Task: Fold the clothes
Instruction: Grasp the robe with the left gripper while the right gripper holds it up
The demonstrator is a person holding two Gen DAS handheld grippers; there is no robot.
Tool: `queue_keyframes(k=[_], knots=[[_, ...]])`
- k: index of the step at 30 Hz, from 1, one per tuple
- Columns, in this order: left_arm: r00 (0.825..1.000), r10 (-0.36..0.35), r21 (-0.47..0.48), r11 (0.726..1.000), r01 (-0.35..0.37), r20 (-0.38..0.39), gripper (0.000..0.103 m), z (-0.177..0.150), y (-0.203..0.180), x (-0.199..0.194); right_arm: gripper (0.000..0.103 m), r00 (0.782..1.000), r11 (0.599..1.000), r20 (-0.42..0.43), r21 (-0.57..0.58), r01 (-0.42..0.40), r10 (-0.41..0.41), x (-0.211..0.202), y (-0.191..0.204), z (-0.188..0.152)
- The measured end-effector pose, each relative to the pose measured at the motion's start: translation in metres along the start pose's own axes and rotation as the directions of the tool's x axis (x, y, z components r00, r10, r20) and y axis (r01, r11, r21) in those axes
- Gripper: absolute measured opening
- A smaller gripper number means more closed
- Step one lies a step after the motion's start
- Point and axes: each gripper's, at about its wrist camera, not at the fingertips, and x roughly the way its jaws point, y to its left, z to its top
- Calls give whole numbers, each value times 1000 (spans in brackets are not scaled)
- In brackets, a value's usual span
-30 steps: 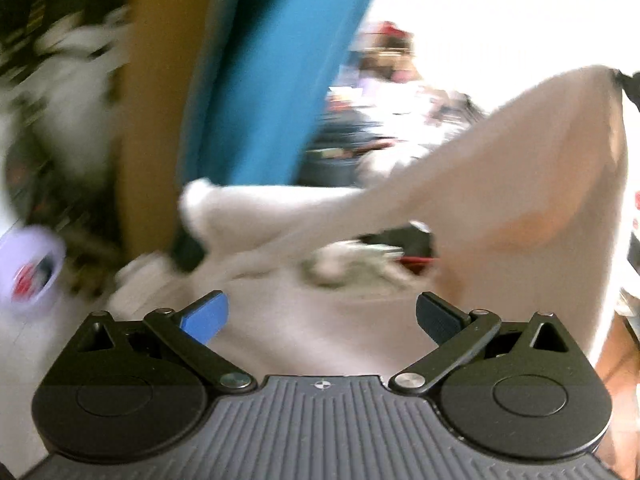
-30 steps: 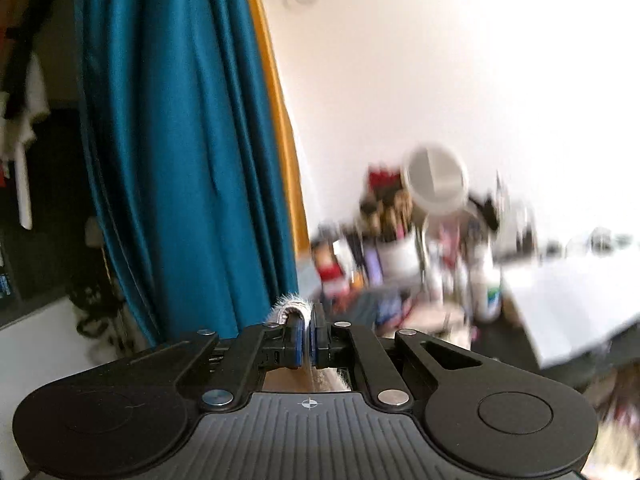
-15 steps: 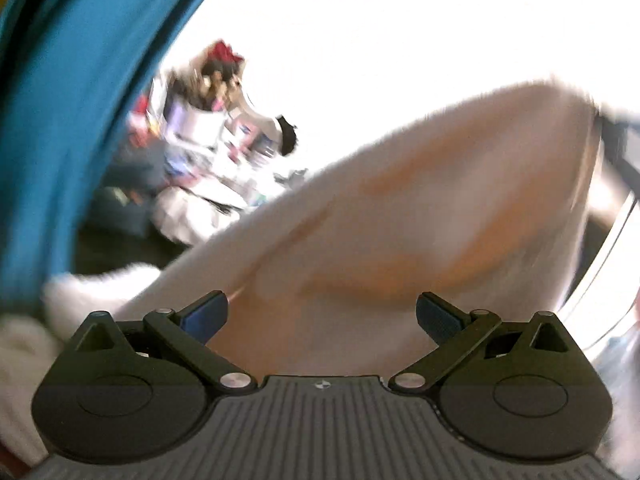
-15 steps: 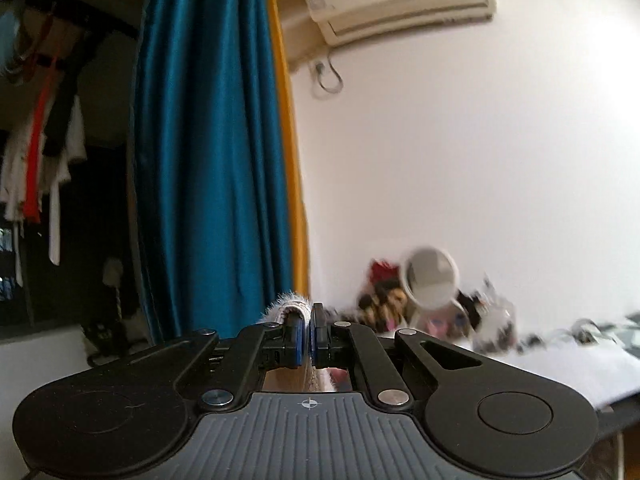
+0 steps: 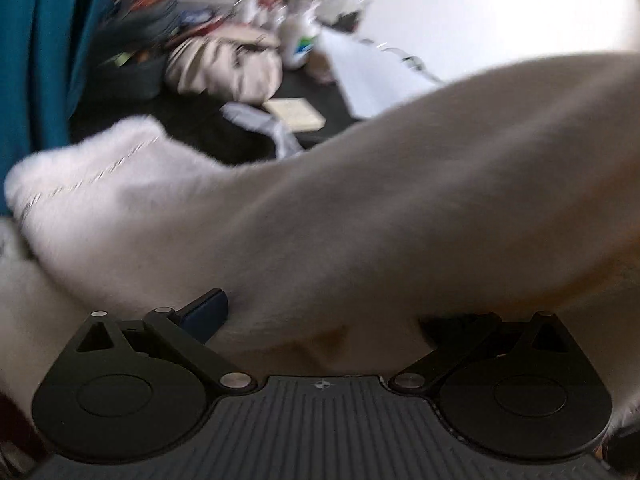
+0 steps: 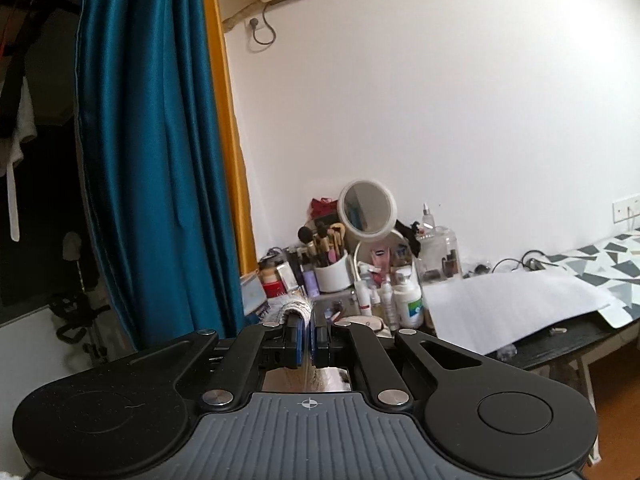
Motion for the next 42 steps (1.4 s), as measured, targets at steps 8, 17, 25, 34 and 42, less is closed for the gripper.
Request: queue_keyframes(k=[8,17,25,34,42], knots=[[967,249,13,969,-248,-55,97,-3,-12,29,3,996,994,-24,61,92,-90,-6,-35,-12],[916,371,-17,928,-373,154,68,-34,-3,-55,3,921,859,-288,365,360,-264,6,-144,-81],[857,408,-103,912,-397,314,32,-48,-1,-99,9,879,881,-454,346,324,-145,29,-139,-136],[771,327,-53,932,-358,546,10,-12,-29,-146,4,953,928,-295,330,173,-73,47,-117,-81],[445,200,-15,923,-385,873,9,57,-82,-287,4,986,967,149,227,-112,79,4,-60,75]])
